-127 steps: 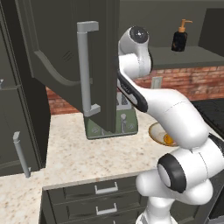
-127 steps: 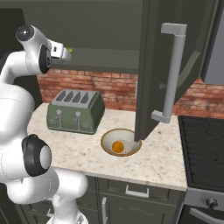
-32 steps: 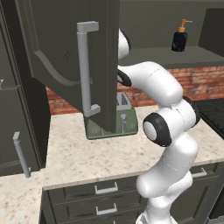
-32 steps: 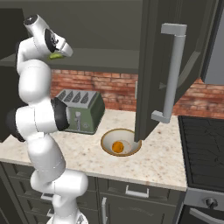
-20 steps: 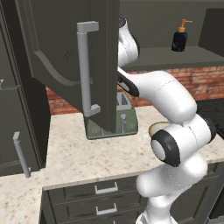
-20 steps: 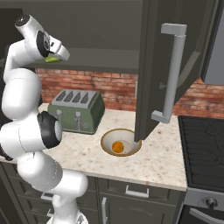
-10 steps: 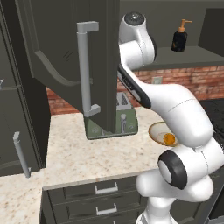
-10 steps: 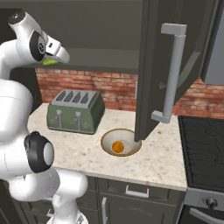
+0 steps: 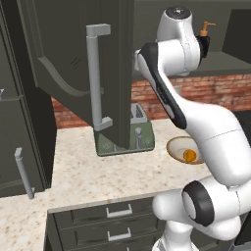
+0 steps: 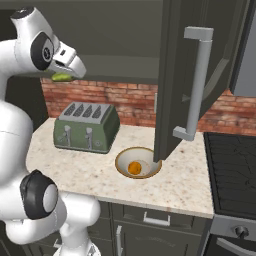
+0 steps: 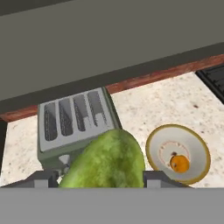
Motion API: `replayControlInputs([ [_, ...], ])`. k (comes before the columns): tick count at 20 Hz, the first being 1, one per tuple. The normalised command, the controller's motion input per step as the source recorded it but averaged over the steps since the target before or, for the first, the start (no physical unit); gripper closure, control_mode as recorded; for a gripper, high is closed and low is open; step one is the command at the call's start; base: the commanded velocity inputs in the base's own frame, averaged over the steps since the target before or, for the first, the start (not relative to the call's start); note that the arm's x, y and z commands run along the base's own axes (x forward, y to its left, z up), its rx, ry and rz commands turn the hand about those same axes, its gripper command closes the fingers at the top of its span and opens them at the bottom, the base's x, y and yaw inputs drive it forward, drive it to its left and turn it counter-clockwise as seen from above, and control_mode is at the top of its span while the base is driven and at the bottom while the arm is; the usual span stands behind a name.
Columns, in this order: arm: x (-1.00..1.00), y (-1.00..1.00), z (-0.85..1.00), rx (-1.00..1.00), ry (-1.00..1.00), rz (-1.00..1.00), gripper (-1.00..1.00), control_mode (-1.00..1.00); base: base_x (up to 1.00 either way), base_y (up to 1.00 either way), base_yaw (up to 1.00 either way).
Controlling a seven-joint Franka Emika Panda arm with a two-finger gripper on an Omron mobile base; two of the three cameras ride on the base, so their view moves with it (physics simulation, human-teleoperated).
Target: Open the cabinet. Pick the mango and orange from the cabinet and place them into the bowl. Then close the cabinet.
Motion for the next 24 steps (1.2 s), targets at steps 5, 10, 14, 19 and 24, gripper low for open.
replayControlInputs([
  [5, -0.41, -0.56, -0.05, 0.00, 0.00, -0.04, 1.00, -1.00, 0.00, 0.00, 0.00],
  [10, -0.21, -0.57, -0.19, 0.00, 0.00, -0.05, 1.00, -1.00, 0.00, 0.00, 0.00],
  [14, -0.11, -0.51, -0.25, 0.00, 0.00, -0.05, 1.00, -1.00, 0.00, 0.00, 0.00],
  [19, 0.00, -0.46, -0.31, 0.00, 0.00, -0.03, 1.00, -1.00, 0.00, 0.00, 0.00],
  [24, 0.00, -0.43, -0.33, 0.00, 0.00, -0.03, 1.00, -1.00, 0.00, 0.00, 0.00],
])
